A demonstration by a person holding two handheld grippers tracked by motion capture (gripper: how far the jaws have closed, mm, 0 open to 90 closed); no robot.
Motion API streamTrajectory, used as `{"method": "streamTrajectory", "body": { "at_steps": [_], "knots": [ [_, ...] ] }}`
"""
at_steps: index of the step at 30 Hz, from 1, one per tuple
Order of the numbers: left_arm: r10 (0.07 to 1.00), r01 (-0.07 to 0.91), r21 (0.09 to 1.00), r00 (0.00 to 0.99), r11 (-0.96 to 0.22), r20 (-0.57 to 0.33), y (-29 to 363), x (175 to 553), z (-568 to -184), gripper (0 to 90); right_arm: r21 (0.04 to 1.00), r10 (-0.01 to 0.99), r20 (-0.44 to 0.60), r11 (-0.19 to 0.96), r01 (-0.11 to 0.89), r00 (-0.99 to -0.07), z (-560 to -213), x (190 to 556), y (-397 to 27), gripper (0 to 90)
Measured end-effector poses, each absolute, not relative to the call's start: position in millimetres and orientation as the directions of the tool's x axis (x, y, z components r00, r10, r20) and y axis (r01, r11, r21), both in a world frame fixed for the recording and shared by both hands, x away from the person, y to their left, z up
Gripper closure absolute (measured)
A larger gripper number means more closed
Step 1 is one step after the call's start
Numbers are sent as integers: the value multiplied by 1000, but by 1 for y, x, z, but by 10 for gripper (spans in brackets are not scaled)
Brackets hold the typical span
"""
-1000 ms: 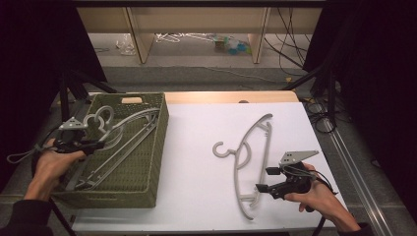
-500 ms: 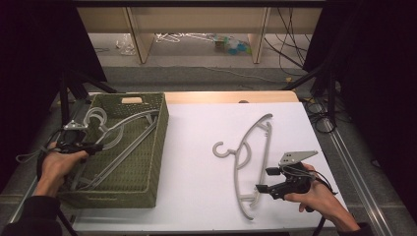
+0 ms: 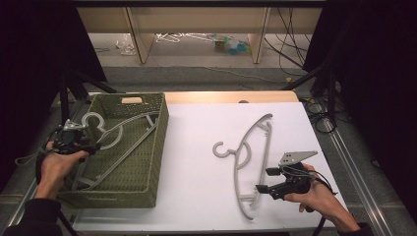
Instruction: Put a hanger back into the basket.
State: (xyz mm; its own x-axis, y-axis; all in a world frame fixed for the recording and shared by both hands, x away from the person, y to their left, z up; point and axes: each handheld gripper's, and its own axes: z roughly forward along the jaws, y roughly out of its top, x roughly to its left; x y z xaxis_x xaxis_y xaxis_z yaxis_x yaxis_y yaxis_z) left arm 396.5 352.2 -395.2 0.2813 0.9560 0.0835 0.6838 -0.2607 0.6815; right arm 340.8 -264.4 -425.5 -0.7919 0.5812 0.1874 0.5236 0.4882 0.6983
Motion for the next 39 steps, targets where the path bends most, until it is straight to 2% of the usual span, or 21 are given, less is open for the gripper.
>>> {"method": "streamTrajectory", "body": {
  "at_steps": [4, 6, 8, 13, 14, 25, 39],
  "knots": [
    [957, 631, 739, 282, -236, 65, 344, 386, -377, 440, 703, 587, 181, 484, 521, -789, -426, 341, -264, 247],
    [954, 598, 767, 295, -231, 57, 336, 380, -369, 425, 705, 588, 179, 482, 520, -789, -426, 341, -264, 247],
    [946, 546, 814, 323, -196, 11, 321, 371, -361, 367, 703, 593, 185, 478, 527, -784, -425, 341, -264, 247],
    [932, 492, 848, 362, -198, 7, 293, 355, -353, 302, 707, 605, 180, 469, 529, -776, -426, 341, -264, 246],
    [921, 463, 864, 389, -198, 3, 277, 347, -350, 272, 709, 607, 180, 465, 530, -774, -426, 341, -264, 246],
    [835, 354, 919, 548, -175, -52, 194, 321, -353, 225, 735, 630, 136, 454, 504, -765, -427, 342, -259, 233],
    [758, 327, 917, 651, -231, -42, 139, 299, -384, 220, 736, 632, 141, 447, 508, -762, -426, 340, -258, 227]
  ]
}}
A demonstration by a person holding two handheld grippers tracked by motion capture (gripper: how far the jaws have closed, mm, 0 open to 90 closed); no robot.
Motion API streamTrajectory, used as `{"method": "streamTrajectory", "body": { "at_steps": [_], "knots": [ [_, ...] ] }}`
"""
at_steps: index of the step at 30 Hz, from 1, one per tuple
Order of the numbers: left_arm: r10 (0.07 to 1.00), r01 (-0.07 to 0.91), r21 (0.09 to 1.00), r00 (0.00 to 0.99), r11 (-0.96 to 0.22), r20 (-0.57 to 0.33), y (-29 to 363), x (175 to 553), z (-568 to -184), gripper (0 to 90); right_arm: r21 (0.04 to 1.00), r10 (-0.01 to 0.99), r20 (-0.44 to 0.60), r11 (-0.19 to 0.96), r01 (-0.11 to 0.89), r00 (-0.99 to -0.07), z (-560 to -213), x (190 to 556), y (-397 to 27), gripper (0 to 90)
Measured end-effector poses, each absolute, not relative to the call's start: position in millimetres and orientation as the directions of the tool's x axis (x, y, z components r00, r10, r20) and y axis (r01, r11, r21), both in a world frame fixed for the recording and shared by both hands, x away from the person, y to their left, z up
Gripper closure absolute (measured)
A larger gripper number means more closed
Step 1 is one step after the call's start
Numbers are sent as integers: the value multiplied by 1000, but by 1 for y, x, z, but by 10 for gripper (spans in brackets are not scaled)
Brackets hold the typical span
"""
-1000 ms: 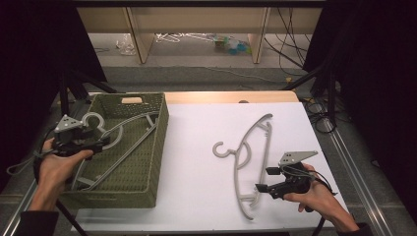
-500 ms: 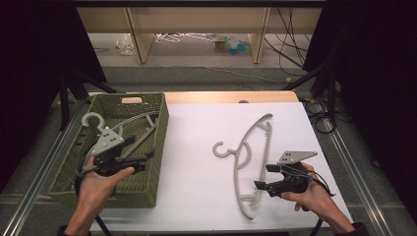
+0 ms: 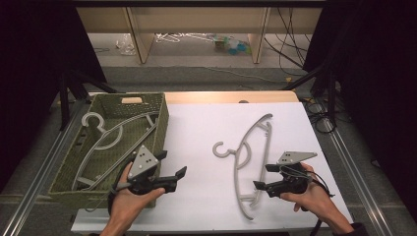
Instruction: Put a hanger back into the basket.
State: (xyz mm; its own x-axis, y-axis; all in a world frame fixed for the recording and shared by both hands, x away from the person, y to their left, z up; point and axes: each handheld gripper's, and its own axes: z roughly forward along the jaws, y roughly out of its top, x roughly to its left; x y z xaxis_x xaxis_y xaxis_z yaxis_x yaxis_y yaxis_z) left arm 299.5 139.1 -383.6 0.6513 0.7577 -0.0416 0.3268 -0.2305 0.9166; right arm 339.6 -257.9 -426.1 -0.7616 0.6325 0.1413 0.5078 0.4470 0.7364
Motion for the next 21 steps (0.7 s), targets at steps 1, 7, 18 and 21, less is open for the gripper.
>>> {"method": "streamTrajectory", "body": {
  "at_steps": [1, 7, 18, 21],
  "knots": [
    [751, 330, 913, 659, -240, -41, 137, 298, -386, 220, 736, 631, 143, 447, 508, -762, -426, 340, -258, 227],
    [730, 336, 903, 683, -268, -37, 129, 290, -410, 218, 742, 633, 128, 450, 498, -763, -427, 340, -257, 227],
    [744, 336, 908, 667, -251, -42, 134, 287, -421, 215, 738, 633, 125, 455, 498, -764, -431, 341, -251, 224],
    [736, 326, 908, 676, -262, -30, 132, 285, -424, 215, 732, 648, 113, 458, 504, -753, -432, 340, -244, 219]
  ]
}}
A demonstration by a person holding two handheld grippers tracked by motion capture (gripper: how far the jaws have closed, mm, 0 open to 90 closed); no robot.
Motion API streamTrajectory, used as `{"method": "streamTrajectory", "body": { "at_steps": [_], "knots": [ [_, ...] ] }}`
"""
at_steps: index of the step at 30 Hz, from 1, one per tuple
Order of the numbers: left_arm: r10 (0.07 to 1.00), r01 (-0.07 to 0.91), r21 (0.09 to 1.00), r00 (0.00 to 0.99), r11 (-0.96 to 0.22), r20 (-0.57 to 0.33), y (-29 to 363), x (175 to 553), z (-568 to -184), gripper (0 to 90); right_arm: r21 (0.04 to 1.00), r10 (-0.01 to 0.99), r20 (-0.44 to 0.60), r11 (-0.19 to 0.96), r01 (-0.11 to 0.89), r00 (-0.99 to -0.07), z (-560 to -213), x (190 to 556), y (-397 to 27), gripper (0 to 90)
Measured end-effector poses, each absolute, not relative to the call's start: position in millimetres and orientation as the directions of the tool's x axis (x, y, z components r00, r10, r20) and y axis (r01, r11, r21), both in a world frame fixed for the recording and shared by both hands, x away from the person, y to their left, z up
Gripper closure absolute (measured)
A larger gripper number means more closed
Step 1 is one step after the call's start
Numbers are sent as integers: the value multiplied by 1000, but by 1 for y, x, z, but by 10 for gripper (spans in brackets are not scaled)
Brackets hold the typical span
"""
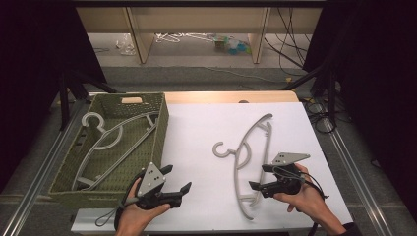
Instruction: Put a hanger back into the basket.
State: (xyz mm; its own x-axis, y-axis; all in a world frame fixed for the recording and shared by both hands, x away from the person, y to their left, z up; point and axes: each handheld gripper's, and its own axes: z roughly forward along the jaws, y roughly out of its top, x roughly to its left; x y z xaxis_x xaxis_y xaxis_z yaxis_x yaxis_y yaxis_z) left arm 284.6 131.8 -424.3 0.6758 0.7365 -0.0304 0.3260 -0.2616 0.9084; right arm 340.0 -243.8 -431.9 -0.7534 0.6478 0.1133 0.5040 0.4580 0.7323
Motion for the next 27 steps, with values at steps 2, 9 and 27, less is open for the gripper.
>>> {"method": "streamTrajectory", "body": {
  "at_steps": [2, 9, 27],
  "knots": [
    [732, 327, 905, 681, -273, -25, 130, 284, -425, 215, 727, 651, 92, 473, 498, -753, -433, 337, -236, 218],
    [726, 328, 901, 687, -284, -22, 127, 284, -428, 215, 695, 663, 51, 513, 503, -747, -445, 340, -207, 224],
    [712, 329, 897, 701, -294, -24, 127, 284, -431, 218, 520, 667, 54, 617, 591, -743, -474, 366, -162, 295]
  ]
}}
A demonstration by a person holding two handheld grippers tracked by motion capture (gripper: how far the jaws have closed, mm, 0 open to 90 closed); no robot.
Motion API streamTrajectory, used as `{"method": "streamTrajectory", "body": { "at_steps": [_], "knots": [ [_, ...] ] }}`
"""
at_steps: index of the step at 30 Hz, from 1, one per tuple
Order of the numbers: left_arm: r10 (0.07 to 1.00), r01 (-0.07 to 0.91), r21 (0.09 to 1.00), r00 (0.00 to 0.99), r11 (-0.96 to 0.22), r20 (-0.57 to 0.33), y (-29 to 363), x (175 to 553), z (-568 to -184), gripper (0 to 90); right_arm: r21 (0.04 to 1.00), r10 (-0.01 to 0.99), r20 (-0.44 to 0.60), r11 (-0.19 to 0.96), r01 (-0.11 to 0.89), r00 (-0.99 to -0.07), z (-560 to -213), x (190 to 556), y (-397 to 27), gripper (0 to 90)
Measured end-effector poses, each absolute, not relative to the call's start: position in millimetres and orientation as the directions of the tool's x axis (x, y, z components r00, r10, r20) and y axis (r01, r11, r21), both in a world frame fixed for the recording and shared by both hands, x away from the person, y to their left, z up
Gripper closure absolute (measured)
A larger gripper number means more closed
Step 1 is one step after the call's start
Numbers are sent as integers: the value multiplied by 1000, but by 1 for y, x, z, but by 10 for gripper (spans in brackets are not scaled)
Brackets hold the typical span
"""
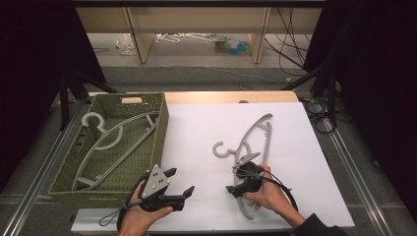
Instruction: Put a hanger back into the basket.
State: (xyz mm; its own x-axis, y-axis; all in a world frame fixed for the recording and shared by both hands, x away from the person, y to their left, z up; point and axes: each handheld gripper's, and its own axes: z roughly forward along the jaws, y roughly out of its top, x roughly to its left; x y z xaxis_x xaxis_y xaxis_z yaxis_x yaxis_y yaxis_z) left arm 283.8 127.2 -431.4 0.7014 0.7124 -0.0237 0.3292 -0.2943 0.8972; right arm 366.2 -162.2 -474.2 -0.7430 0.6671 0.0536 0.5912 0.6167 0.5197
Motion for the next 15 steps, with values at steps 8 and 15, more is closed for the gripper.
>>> {"method": "streamTrajectory", "body": {
  "at_steps": [8, 15],
  "knots": [
    [712, 329, 899, 702, -289, -28, 128, 284, -431, 221, 492, 666, 4, 648, 582, -746, -472, 369, -161, 477],
    [709, 324, 903, 705, -280, -33, 129, 285, -431, 225, 491, 661, 17, 648, 582, -750, -469, 370, -164, 581]
  ]
}}
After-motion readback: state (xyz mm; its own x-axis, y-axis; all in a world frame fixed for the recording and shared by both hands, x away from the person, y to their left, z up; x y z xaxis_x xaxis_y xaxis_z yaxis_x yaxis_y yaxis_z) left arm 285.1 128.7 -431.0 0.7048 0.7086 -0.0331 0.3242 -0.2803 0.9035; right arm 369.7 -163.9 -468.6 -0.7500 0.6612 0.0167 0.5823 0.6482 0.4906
